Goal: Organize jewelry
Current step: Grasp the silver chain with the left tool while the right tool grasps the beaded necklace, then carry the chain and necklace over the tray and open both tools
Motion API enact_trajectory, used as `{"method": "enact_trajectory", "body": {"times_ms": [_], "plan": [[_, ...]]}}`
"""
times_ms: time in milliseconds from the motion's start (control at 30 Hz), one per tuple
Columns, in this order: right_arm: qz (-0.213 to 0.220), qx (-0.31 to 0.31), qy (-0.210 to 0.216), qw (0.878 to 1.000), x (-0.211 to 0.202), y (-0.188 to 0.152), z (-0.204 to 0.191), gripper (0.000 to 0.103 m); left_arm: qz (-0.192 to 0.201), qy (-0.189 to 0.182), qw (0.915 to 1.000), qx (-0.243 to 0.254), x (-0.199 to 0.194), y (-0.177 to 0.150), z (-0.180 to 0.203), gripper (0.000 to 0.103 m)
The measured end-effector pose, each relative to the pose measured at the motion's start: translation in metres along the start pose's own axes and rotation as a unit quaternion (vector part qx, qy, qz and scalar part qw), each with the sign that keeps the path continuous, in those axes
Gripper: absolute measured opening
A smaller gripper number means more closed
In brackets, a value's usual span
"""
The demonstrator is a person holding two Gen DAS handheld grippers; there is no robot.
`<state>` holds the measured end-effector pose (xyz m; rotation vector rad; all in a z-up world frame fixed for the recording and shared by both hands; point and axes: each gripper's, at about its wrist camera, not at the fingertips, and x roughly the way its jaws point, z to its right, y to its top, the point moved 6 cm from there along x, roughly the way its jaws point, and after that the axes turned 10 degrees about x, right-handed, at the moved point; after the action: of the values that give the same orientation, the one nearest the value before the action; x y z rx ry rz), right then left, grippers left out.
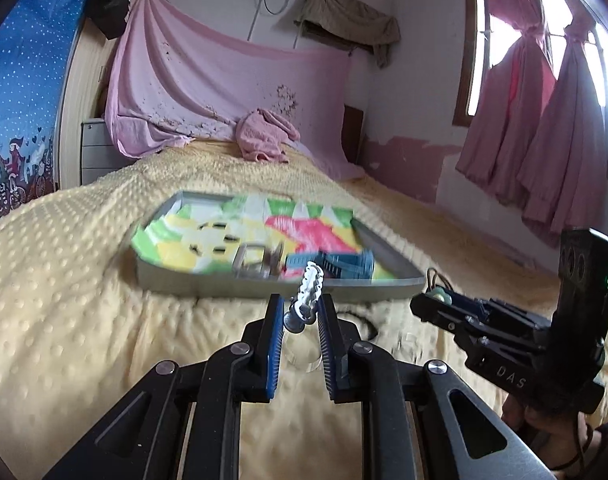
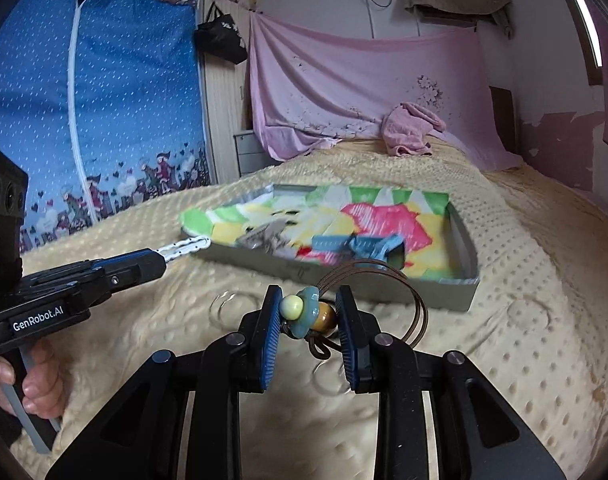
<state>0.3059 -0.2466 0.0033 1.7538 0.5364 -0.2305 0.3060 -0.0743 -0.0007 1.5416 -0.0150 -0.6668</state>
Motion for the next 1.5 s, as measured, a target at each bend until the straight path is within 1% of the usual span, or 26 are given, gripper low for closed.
{"method": "enact_trajectory", "body": {"times_ms": [100, 167, 233, 333, 467, 600, 700, 800, 867, 1100, 1200, 1233, 1267, 1333, 1433, 1500], "plan": [[-0.001, 0.004, -0.005, 1.000, 0.013, 0.022, 0.013, 0.024, 0.001, -0.007, 0.9999, -0.014, 0.020, 0.017, 0.002, 0.016], [-0.002, 0.003, -0.011, 1.000, 0.024, 0.035, 0.022, 0.024, -0.001, -0.005, 0.9999, -0.011, 0.035, 0.026, 0.005, 0.016], [-0.005, 0.000, -0.018, 1.000, 0.035, 0.045, 0.031, 0.024, -0.003, -0.008, 0.9999, -0.011, 0.050, 0.033, 0.009, 0.016], [-0.015, -0.003, -0.030, 0.999, 0.048, 0.050, 0.039, 0.024, -0.011, -0.011, 0.9998, -0.015, 0.073, 0.038, 0.013, 0.016], [-0.043, 0.008, -0.052, 0.998, 0.071, 0.049, 0.055, 0.024, -0.044, -0.011, 0.9988, -0.021, 0.104, 0.038, 0.017, 0.017], [-0.083, 0.025, -0.072, 0.994, 0.094, 0.040, 0.073, 0.024, -0.092, 0.002, 0.9954, -0.027, 0.133, 0.028, 0.016, 0.017], [-0.106, 0.033, -0.075, 0.991, 0.105, 0.032, 0.078, 0.024, -0.113, 0.006, 0.9932, -0.028, 0.142, 0.020, 0.016, 0.017], [-0.123, 0.038, -0.073, 0.989, 0.113, 0.025, 0.080, 0.025, -0.123, 0.003, 0.9920, -0.027, 0.147, 0.015, 0.017, 0.017], [-0.124, 0.038, -0.072, 0.989, 0.114, 0.022, 0.079, 0.025, -0.125, 0.000, 0.9919, -0.026, 0.147, 0.015, 0.019, 0.017], [-0.134, 0.041, -0.070, 0.988, 0.117, 0.021, 0.080, 0.025, -0.133, 0.009, 0.9910, -0.012, 0.149, 0.012, 0.023, 0.017], [-0.131, 0.042, -0.070, 0.988, 0.116, 0.022, 0.081, 0.027, -0.132, 0.011, 0.9911, -0.015, 0.147, 0.012, 0.022, 0.017], [-0.127, 0.041, -0.070, 0.989, 0.114, 0.022, 0.080, 0.030, -0.131, 0.013, 0.9912, -0.017, 0.145, 0.012, 0.021, 0.017], [-0.122, 0.040, -0.070, 0.989, 0.111, 0.022, 0.080, 0.036, -0.128, 0.013, 0.9915, -0.020, 0.144, 0.013, 0.020, 0.017], [-0.110, 0.041, -0.073, 0.990, 0.104, 0.023, 0.080, 0.040, -0.119, 0.012, 0.9924, -0.028, 0.138, 0.013, 0.018, 0.017], [-0.076, 0.048, -0.077, 0.993, 0.088, 0.028, 0.083, 0.040, -0.104, 0.006, 0.9936, -0.044, 0.129, 0.014, 0.014, 0.017], [-0.050, 0.052, -0.076, 0.994, 0.074, 0.031, 0.084, 0.043, -0.090, 0.001, 0.9945, -0.053, 0.121, 0.016, 0.011, 0.019]]}}
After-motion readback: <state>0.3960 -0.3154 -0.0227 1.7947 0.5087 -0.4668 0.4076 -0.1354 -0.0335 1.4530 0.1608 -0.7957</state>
